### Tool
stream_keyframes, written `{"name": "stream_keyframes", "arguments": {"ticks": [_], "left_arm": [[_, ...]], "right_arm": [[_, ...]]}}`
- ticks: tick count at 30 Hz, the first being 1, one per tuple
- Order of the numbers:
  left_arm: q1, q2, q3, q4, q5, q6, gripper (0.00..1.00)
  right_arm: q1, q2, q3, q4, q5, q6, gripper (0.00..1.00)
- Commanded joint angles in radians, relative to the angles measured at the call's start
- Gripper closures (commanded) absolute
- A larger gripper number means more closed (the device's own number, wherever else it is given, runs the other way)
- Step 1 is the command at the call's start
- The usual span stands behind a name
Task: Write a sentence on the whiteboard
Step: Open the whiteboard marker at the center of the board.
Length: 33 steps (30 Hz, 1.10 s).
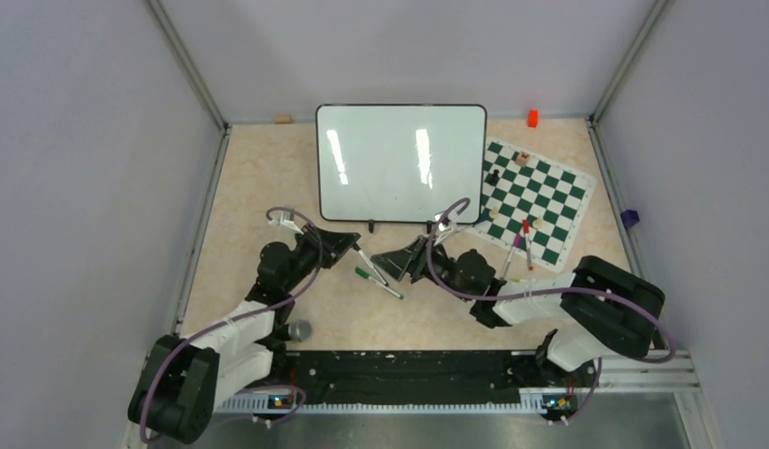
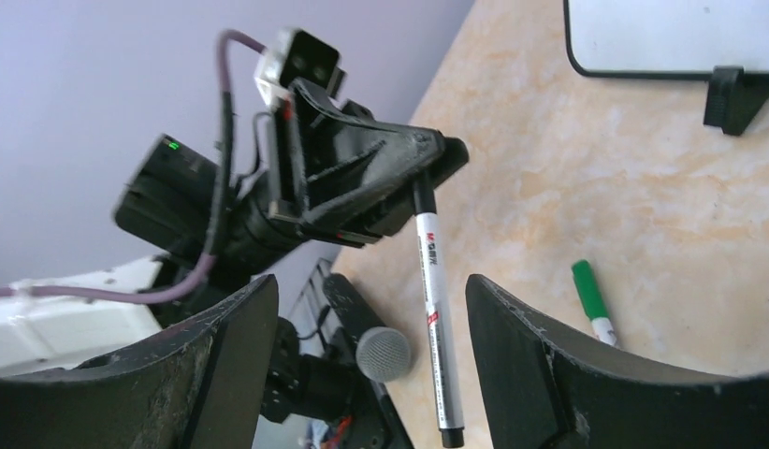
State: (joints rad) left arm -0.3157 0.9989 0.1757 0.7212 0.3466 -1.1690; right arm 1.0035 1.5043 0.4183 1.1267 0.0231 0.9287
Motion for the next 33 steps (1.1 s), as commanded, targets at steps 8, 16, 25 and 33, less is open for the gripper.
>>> {"name": "stream_keyframes", "arguments": {"ticks": [8, 16, 25, 33], "left_arm": [[0.005, -0.167, 0.040, 0.016, -0.053, -0.150, 1.00], [0.006, -0.244, 0.063, 0.022, -0.098, -0.276, 1.00], [0.003, -0.131, 0.082, 0.163, -0.058, -0.408, 1.00], [0.002, -0.089, 0.088, 0.198, -0.016, -0.436, 1.00]], "right_arm": [[-0.028, -0.324, 0.021, -0.181, 0.133, 0.006, 0.28], [-0.029, -0.276, 0.015, -0.119, 0.072, 0.048, 0.32], [-0.028, -0.038, 0.125, 0.142, -0.082, 0.139, 0.38], [-0.016, 0.025, 0.192, 0.109, -0.075, 0.119, 0.45]]}}
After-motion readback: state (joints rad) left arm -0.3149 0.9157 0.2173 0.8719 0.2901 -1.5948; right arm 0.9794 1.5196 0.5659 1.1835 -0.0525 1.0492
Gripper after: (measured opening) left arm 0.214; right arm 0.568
